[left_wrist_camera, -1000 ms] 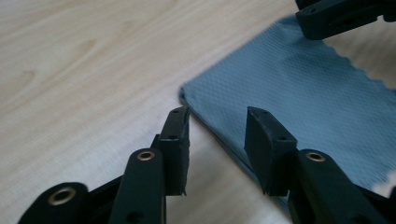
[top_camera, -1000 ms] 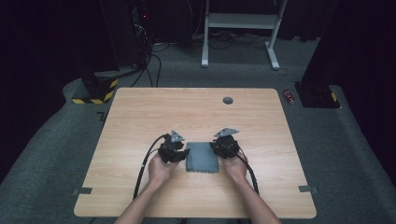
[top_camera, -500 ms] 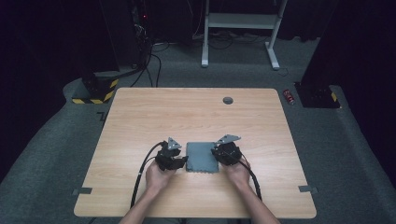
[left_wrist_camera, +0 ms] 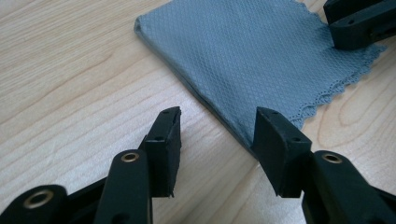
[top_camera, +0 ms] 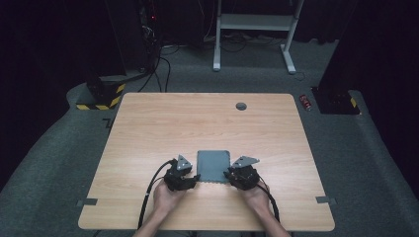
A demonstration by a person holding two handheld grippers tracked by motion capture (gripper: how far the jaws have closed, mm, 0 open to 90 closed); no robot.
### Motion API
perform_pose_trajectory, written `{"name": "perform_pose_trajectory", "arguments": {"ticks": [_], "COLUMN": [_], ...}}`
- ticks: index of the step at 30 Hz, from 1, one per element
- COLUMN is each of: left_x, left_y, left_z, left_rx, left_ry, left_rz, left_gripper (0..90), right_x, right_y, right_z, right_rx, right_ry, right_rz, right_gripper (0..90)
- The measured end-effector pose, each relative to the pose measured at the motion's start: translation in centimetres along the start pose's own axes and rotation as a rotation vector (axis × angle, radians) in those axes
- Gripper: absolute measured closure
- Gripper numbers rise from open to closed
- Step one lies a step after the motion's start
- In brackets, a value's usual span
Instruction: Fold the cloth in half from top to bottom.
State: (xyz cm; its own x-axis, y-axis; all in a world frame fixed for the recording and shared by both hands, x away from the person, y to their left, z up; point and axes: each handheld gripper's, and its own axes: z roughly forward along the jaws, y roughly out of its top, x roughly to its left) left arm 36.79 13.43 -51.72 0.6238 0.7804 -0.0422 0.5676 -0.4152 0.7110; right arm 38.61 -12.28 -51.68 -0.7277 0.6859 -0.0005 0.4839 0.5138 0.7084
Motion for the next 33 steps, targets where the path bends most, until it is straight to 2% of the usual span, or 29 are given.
{"name": "perform_pose_trajectory", "arguments": {"ticks": [3, 7, 13, 28, 33], "left_x": [0.1, 0.2, 1.0, 3.3, 3.9], "left_y": [-0.2, -0.1, -0.1, -0.8, -1.2], "left_z": [-0.2, -0.7, -1.9, -4.0, -4.5], "left_rx": [-0.005, -0.028, -0.081, -0.162, -0.171], "left_ry": [-0.012, -0.018, -0.031, -0.006, 0.005], "left_rz": [-0.023, -0.030, -0.078, -0.163, -0.175], "left_gripper": [51.0, 48.9, 46.2, 42.1, 41.7], "right_x": [-0.1, -0.2, -1.1, -2.9, -3.5], "right_y": [-0.1, -0.1, -0.2, -1.2, -1.5], "right_z": [-0.1, -0.5, -1.7, -4.1, -4.8], "right_rx": [0.006, 0.003, -0.057, -0.127, -0.147], "right_ry": [-0.007, -0.007, -0.011, -0.057, -0.068], "right_rz": [0.007, 0.033, 0.076, 0.144, 0.170], "right_gripper": [68.4, 65.7, 62.5, 58.4, 58.0]}}
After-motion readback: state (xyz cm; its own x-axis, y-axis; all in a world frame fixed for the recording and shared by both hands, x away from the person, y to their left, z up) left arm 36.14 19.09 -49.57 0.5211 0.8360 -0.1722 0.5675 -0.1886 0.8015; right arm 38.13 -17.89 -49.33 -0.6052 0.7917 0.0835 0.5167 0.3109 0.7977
